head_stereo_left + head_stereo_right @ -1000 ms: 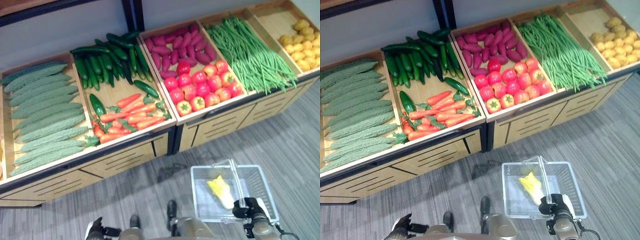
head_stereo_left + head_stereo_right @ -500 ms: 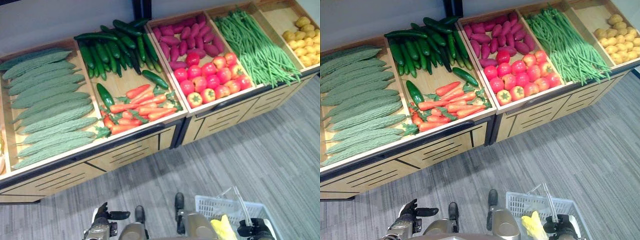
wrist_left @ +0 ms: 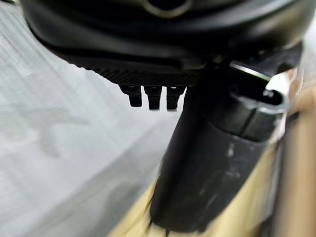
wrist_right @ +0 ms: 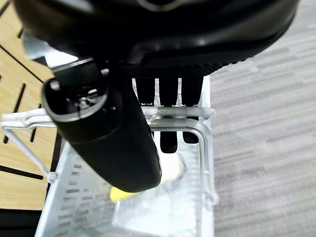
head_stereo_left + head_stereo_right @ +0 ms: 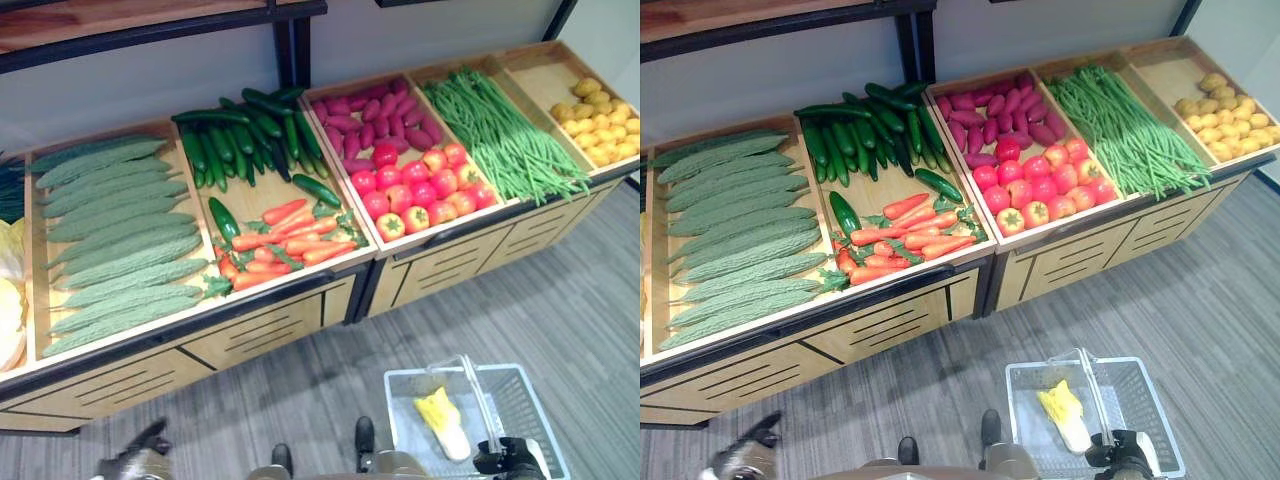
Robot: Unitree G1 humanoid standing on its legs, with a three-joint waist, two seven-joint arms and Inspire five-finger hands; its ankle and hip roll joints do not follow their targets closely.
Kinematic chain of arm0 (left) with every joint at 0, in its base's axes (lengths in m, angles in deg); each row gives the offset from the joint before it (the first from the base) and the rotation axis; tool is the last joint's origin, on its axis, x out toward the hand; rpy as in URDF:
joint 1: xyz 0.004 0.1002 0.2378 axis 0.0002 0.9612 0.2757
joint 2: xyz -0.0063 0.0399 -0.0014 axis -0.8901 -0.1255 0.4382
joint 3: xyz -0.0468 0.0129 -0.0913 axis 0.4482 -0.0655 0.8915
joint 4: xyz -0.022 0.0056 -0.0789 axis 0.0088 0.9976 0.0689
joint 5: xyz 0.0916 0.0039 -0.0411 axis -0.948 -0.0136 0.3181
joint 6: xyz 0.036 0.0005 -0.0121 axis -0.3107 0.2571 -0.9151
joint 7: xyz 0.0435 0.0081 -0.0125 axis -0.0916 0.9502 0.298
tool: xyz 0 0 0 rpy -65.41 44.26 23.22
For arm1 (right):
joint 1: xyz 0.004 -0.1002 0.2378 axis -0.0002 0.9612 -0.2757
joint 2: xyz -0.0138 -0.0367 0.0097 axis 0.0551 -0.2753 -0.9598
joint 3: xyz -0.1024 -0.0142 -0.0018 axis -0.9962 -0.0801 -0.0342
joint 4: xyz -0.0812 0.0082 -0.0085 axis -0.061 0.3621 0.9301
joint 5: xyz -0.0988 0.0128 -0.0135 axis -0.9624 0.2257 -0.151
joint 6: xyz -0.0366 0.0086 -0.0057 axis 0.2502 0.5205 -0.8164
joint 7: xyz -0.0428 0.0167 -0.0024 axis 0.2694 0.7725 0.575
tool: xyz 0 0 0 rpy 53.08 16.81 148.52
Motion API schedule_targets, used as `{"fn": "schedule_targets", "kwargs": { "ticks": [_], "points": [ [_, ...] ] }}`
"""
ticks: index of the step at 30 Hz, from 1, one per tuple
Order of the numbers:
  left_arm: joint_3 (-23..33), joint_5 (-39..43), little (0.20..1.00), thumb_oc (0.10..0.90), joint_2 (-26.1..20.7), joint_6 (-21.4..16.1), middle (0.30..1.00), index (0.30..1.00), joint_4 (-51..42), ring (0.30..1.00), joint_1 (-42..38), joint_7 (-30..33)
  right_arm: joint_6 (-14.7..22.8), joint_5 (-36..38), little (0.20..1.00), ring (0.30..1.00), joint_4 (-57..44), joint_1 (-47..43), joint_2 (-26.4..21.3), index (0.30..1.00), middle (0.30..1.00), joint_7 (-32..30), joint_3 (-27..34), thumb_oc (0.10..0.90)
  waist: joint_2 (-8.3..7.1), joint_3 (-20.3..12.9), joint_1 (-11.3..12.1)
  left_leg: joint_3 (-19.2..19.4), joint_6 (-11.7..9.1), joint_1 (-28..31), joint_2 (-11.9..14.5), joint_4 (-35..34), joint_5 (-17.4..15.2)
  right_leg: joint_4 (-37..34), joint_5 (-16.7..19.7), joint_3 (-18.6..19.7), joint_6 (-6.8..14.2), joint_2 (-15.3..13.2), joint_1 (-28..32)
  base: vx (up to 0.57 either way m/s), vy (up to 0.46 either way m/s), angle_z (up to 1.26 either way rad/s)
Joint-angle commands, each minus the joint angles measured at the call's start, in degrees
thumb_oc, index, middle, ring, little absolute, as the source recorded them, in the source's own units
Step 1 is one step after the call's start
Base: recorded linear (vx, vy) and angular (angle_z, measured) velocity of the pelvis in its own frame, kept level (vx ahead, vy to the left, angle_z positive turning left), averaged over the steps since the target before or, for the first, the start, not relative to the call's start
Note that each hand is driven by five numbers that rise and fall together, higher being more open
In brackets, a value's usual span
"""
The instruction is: Get the vegetables into the basket
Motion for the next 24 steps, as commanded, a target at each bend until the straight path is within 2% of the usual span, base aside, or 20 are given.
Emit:
{"fn": "schedule_targets", "kwargs": {
  "ticks": [1,2,3,4,5,6,10,11,16,19,23,24],
  "points": [
    [-4.14,-11.69,1.0,0.9,-7.17,-5.79,1.0,1.0,-7.97,1.0,-0.18,10.74,2.83,-0.71,0.3,0.3,0.8,-0.6,-2.44,0.3,0.3,-4.19,-0.02,0.4,-3.38,1.35,0.37,-1.36,-3.34,0.25,2.29,-1.34,-0.76,0.68,-1.0,3.96,9.65,-9.24,1.21,0.0,0.0,0.0],
    [-4.53,-16.74,1.0,0.9,-9.53,-5.05,1.0,1.0,-12.77,1.0,-0.02,14.67,3.33,-0.83,0.3,0.3,0.51,-0.14,-2.45,0.3,0.3,-4.33,-0.14,0.4,-3.42,1.24,0.51,-1.53,-3.38,0.25,2.28,-1.34,-0.71,0.72,-1.04,3.8,9.74,-9.29,1.28,0.0,0.0,0.0],
    [-4.77,-19.33,1.0,0.9,-9.93,-5.34,1.0,1.0,-18.09,1.0,0.18,16.7,3.52,-0.77,0.3,0.3,0.54,-0.09,-2.36,0.3,0.3,-4.44,0.11,0.4,-3.41,1.12,0.71,-1.73,-3.41,0.2,2.25,-1.34,-0.68,0.7,-1.04,3.62,9.79,-9.35,1.43,0.0,-0.008,0.03],
    [-4.9,-22.05,1.0,0.9,-10.47,-5.4,1.0,1.0,-23.65,1.0,0.59,18.25,3.6,-0.87,0.3,0.3,0.19,0.23,-2.24,0.3,0.3,-4.42,0.26,0.4,-3.48,1.02,0.84,-1.92,-3.44,0.15,2.22,-1.34,-0.62,0.67,-1.06,3.45,9.85,-9.37,1.56,0.0,-0.011,0.06],
    [-5.84,-28.53,1.0,0.9,-11.15,-4.7,1.0,1.0,-34.26,1.0,1.4,19.77,3.54,-0.83,0.3,0.3,-0.01,0.66,-2.42,0.3,0.3,-4.04,0.78,0.4,-3.51,0.82,1.03,-2.32,-3.45,0.05,2.16,-1.34,-0.6,0.53,-1.11,2.89,9.98,-9.5,1.9,0.0,-0.009,0.1],
    [-6.17,-30.82,1.0,0.9,-11.35,-3.91,1.0,1.0,-37.4,1.0,1.28,19.99,3.66,-0.66,0.3,0.3,0.4,0.62,-2.66,0.3,0.3,-3.88,1.05,0.4,-3.47,0.8,1.1,-2.46,-3.45,0.03,2.14,-1.34,-0.63,0.45,-1.12,2.73,10.0,-9.57,2.04,0.0,-0.004,0.12],
    [-10.26,-38.51,1.0,0.9,-12.17,-3.87,1.0,1.0,-50.31,1.0,1.14,14.96,3.27,-0.5,0.3,0.3,-0.08,0.19,-3.19,0.3,0.3,-2.75,1.27,0.4,-3.18,0.67,0.81,-2.85,-3.43,-0.01,2.09,-1.34,-0.63,0.36,-1.02,2.48,10.04,-9.74,2.3,0.0,0.007,0.07],
    [-13.64,-38.93,1.0,0.9,-13.96,-5.0,1.0,1.0,-53.38,1.0,0.09,9.75,3.17,-0.33,0.3,0.3,-0.4,-0.2,-3.69,0.3,0.3,-2.0,1.07,0.4,-2.96,0.67,0.55,-2.79,-3.42,-0.01,2.09,-1.34,-0.61,0.28,-0.98,2.56,10.06,-9.76,2.41,0.0,0.0,0.0],
    [-23.11,-40.48,1.0,0.9,-19.32,-6.78,1.0,1.0,-55.85,1.0,-5.48,-0.59,3.28,-1.14,0.3,0.3,-2.08,-0.39,-4.52,0.3,0.3,0.0,0.39,0.4,-2.6,0.53,-0.91,-2.05,-3.5,0.1,2.15,-1.34,-0.7,0.15,-0.56,3.18,10.21,-9.85,2.1,0.0,0.0,0.0],
    [-32.11,-41.72,1.0,0.9,-22.17,-7.39,1.0,1.0,-57.5,1.0,-10.94,-8.41,3.62,-1.43,0.3,0.3,-2.76,-0.52,-5.21,0.3,0.3,1.29,0.37,0.4,-2.38,0.69,-1.98,-1.19,-3.51,0.3,2.13,-1.34,-0.85,0.09,-0.09,3.91,10.49,-9.91,1.51,0.0,0.016,-0.07],
    [-41.13,-45.07,1.0,0.9,-25.5,-7.11,1.0,1.0,-56.16,1.0,-17.95,-13.74,4.13,-1.82,0.3,0.3,-3.94,-0.78,-5.96,0.3,0.3,1.97,-0.03,0.4,-2.17,0.99,-3.11,-0.35,-3.49,0.38,2.07,-1.34,-0.92,0.1,0.33,4.86,10.68,-9.83,0.65,0.0,0.014,-0.15],
    [-47.7,-49.12,1.0,0.9,-27.98,-7.52,1.0,1.0,-55.76,1.0,-22.32,-16.93,4.4,-2.5,0.3,0.3,-4.5,-1.1,-6.54,0.3,0.3,2.14,-0.43,0.4,-1.91,1.1,-3.85,0.16,-3.46,0.47,2.13,-1.34,-1.0,0.09,0.53,5.61,10.82,-9.66,0.14,0.0,0.018,-0.22]
  ]
}}
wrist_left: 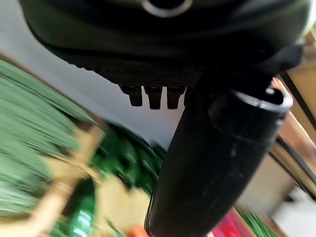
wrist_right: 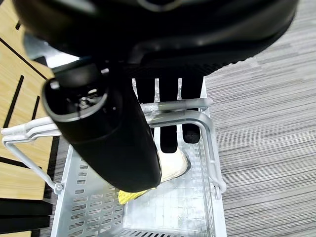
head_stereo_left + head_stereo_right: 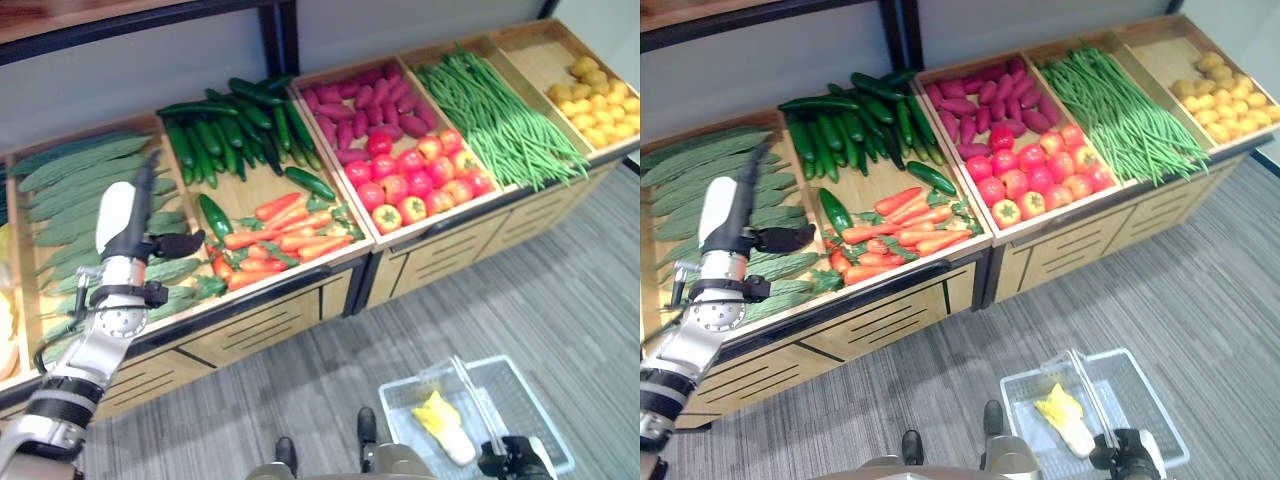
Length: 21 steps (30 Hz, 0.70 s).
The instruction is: Get the vegetables into the basket
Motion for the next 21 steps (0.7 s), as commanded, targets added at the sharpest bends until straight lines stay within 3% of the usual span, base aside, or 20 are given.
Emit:
{"fn": "schedule_targets", "kwargs": {
  "ticks": [1,3,8,14,21],
  "points": [
    [-3.04,-5.94,1.0,0.9,-6.88,-4.87,1.0,1.0,1.94,1.0,-11.0,-3.76,2.49,-0.67,0.3,0.3,-0.4,-0.76,-4.31,0.3,0.3,-1.23,-0.83,0.4,-4.05,-3.31,-0.27,-0.38,-3.43,-0.11,2.96,0.03,-2.04,0.26,-0.14,4.98,10.37,-9.11,0.35,0.01,0.017,-0.28],
    [-10.49,-7.81,1.0,0.9,-7.42,-4.68,1.0,1.0,3.43,1.0,-17.21,-6.69,2.62,-0.55,0.3,0.3,-0.7,-1.11,-5.27,0.3,0.3,-1.27,-0.99,0.4,-3.48,-3.16,-1.39,0.17,-3.37,0.11,2.99,0.03,-2.12,0.41,-0.11,5.79,10.49,-8.92,-0.24,0.02,0.014,-0.25],
    [-17.63,-10.34,1.0,0.9,-4.89,-2.95,1.0,1.0,8.87,1.0,-24.83,-8.06,2.06,-0.13,0.3,0.3,0.12,-2.21,-5.83,0.3,0.3,-1.25,-0.99,0.4,-2.75,-2.58,-2.5,0.88,-3.25,0.36,2.99,0.03,-2.18,0.54,-0.11,6.78,10.49,-8.59,-0.97,0.01,0.013,-0.13],
    [-20.05,-13.38,1.0,0.9,-1.18,-1.14,1.0,1.0,15.75,1.0,-28.48,-6.44,1.86,0.11,0.3,0.3,0.4,-3.15,-6.14,0.3,0.3,-1.37,-1.27,0.4,-2.35,-1.81,-3.41,1.54,-3.22,-0.08,3.07,0.03,-2.0,0.76,0.01,7.74,10.44,-8.26,-2.28,0.0,0.0,-0.11],
    [-18.06,-16.89,1.0,0.9,4.22,3.32,1.0,1.0,25.51,1.0,-32.3,0.4,1.77,0.98,0.3,0.3,1.77,-5.48,-6.37,0.3,0.3,-2.12,-2.39,0.4,-1.84,0.08,-4.12,2.06,-3.37,-1.59,3.56,0.03,-1.44,1.13,0.11,8.86,10.0,-7.5,-4.77,0.01,-0.016,-0.11]
  ]
}}
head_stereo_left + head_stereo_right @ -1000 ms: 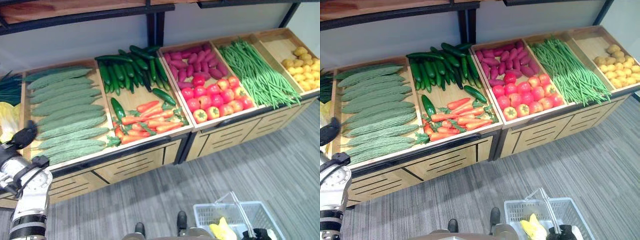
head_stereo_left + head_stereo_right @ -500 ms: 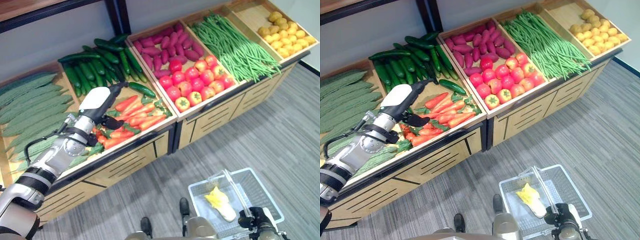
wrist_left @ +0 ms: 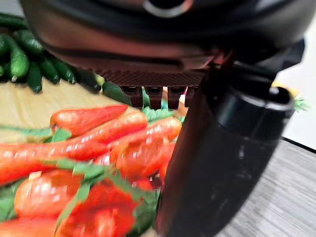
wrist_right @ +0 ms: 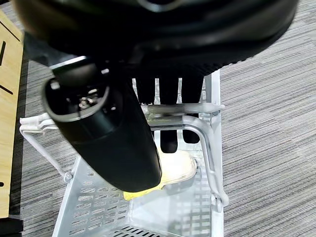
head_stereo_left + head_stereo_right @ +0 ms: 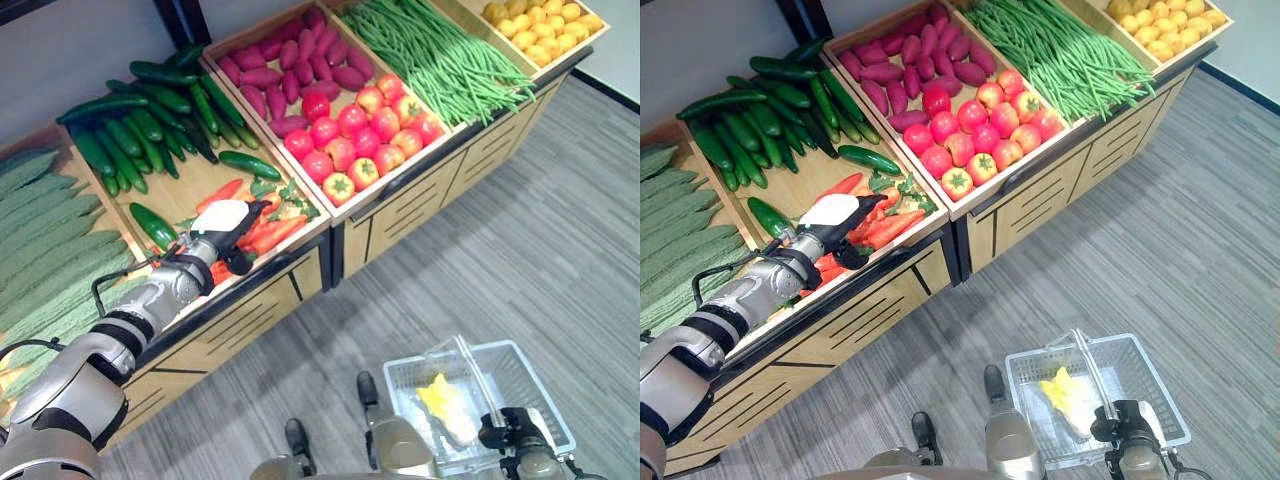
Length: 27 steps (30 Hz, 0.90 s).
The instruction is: Get the vegetables into the basket
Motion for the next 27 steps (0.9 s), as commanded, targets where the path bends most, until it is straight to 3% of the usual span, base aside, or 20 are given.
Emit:
{"fn": "schedule_targets", "kwargs": {
  "ticks": [1,11,12,13,14,18,27],
  "points": [
    [5.91,-1.86,1.0,0.9,-2.55,1.39,1.0,1.0,2.91,1.0,-10.28,6.4,2.05,1.28,0.3,0.3,0.28,-0.95,-4.48,0.3,0.3,-2.83,-2.11,0.4,-3.79,-3.79,0.32,-3.1,-3.37,0.74,4.02,0.05,-1.24,1.13,-1.63,3.44,9.57,-7.85,0.34,0.02,-0.012,-0.08],
    [4.15,-5.03,1.0,0.9,-3.14,2.92,1.0,1.0,4.64,1.0,-12.67,8.23,2.32,1.76,0.3,0.3,0.17,-2.56,-4.99,0.3,0.3,-3.4,-3.47,0.4,-3.24,-2.77,0.42,-3.0,-3.53,0.32,4.3,0.05,-1.05,1.34,-2.02,3.8,9.34,-7.26,-0.4,0.01,-0.007,-0.03],
    [3.0,-6.16,0.852,0.794,-3.11,3.21,0.852,0.852,5.22,0.852,-13.24,7.83,2.31,1.71,0.3,0.3,0.23,-2.77,-5.07,0.3,0.3,-3.4,-3.56,0.4,-3.14,-2.73,0.38,-3.02,-3.53,0.28,4.27,0.05,-1.04,1.32,-2.04,3.81,9.34,-7.25,-0.36,0.0,0.0,0.0],
    [1.25,-8.08,0.514,0.553,-3.15,3.38,0.514,0.514,6.55,0.514,-14.01,7.2,2.32,1.53,0.3,0.3,0.34,-3.09,-5.31,0.3,0.3,-3.39,-3.84,0.4,-3.03,-2.67,0.3,-3.02,-3.55,0.25,4.3,0.05,-1.03,1.33,-2.08,3.79,9.35,-7.23,-0.42,0.0,0.0,0.0],
    [-1.29,-9.79,0.3,0.4,-3.08,2.6,0.3,0.3,7.66,0.3,-14.49,5.98,2.33,1.41,0.3,0.3,0.52,-3.6,-5.32,0.3,0.3,-3.47,-4.16,0.4,-2.89,-2.53,0.28,-2.95,-3.59,0.23,4.31,0.05,-1.05,1.22,-2.07,3.96,9.35,-7.16,-0.4,0.0,0.0,0.0],
    [-3.98,-12.4,0.3,0.4,-3.89,1.7,0.3,0.3,5.78,0.3,-13.22,3.86,2.57,1.09,0.3,0.3,0.45,-3.07,-5.46,0.3,0.3,-3.6,-3.85,0.4,-2.72,-2.53,0.43,-2.71,-3.63,0.71,4.33,0.05,-1.27,1.04,-2.2,3.7,9.43,-7.2,0.19,0.0,0.0,0.0],
    [1.61,-12.91,0.3,0.4,-3.89,3.46,0.3,0.3,4.68,0.3,-9.1,6.97,2.39,0.68,0.3,0.3,0.83,-1.77,-4.39,0.3,0.3,-3.3,-3.26,0.4,-3.42,-3.05,1.36,-3.68,-3.49,1.2,4.07,0.05,-1.66,0.63,-2.4,2.38,9.44,-7.77,1.97,-0.02,0.008,0.04]
  ]
}}
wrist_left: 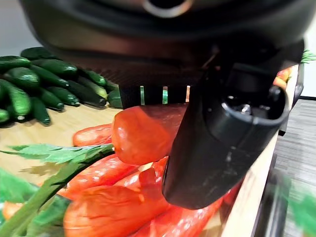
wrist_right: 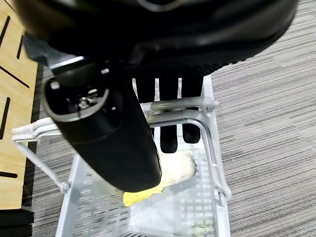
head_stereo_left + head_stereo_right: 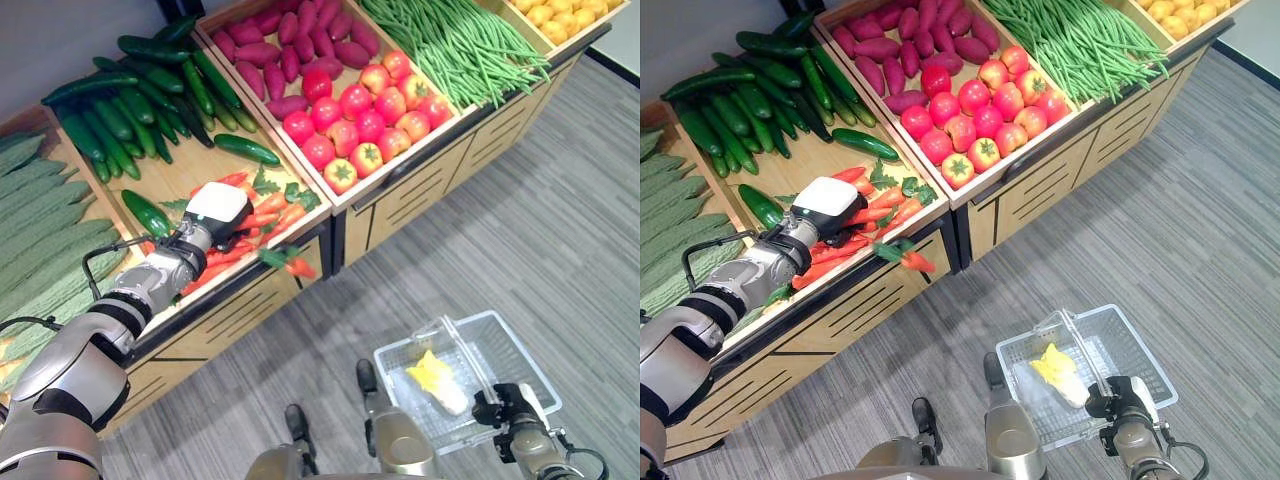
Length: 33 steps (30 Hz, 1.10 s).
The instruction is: Get the vegetables into the basket
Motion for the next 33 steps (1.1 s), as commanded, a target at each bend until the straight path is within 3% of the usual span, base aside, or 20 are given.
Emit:
{"fn": "schedule_targets", "kwargs": {
  "ticks": [1,10,18,19,26,33],
  "points": [
    [7.55,0.63,0.3,0.4,-3.38,2.47,0.3,0.3,-0.29,0.3,-5.12,6.77,2.07,0.6,0.3,0.3,0.03,2.49,-3.67,0.3,0.3,-2.99,-0.8,0.4,-3.42,-5.06,0.32,-3.85,-3.49,1.38,4.14,0.07,-1.73,0.58,-3.37,2.19,10.32,-7.94,2.26,-0.03,0.002,0.04],
    [21.02,7.89,0.3,0.4,-4.67,1.88,0.3,0.3,-12.64,0.3,-0.1,13.36,1.83,0.54,0.3,0.3,-0.32,3.81,-1.87,0.3,0.3,-2.76,-0.7,0.4,-4.44,-6.53,1.31,-4.57,-3.5,2.01,4.04,0.07,-2.03,0.46,-3.79,1.05,10.17,-8.36,3.86,-0.01,0.001,0.07],
    [26.7,13.89,0.3,0.4,-8.58,-3.24,0.3,0.3,-26.58,0.3,8.92,8.49,1.22,0.13,0.3,0.3,-0.87,4.87,-1.72,0.3,0.3,-1.69,0.25,0.4,-4.6,-7.42,2.3,-5.39,-3.4,2.14,3.72,0.07,-2.3,0.26,-3.83,0.46,10.14,-8.83,4.76,0.0,0.009,0.07],
    [28.76,17.97,0.3,0.4,-9.1,-5.74,0.3,0.3,-32.52,0.3,13.27,5.32,1.09,-0.06,0.3,0.3,-1.13,5.25,-1.82,0.3,0.3,-1.37,1.02,0.4,-4.65,-7.56,2.93,-5.59,-3.34,2.19,3.56,0.07,-2.33,0.21,-3.81,0.21,10.07,-8.99,5.08,-0.01,0.012,0.05],
    [31.16,23.94,0.3,0.4,-9.36,-9.92,0.3,0.3,-43.77,0.3,21.4,1.13,1.13,-0.12,0.3,0.3,-1.77,6.59,-1.39,0.3,0.3,-0.5,1.87,0.4,-4.72,-8.05,3.28,-5.7,-3.04,2.71,3.04,0.07,-2.78,0.22,-3.86,0.17,10.23,-9.51,5.64,0.0,0.012,0.04],
    [28.57,21.89,0.3,0.4,-13.78,-12.06,0.3,0.3,-53.15,0.3,26.29,-3.0,1.76,0.52,0.3,0.3,-1.48,8.03,-0.66,0.3,0.3,0.08,2.87,0.4,-5.0,-8.47,3.37,-5.48,-2.56,3.09,2.12,0.07,-3.25,0.46,-3.66,0.57,10.67,-10.32,5.61,0.01,0.025,0.01]
  ]
}}
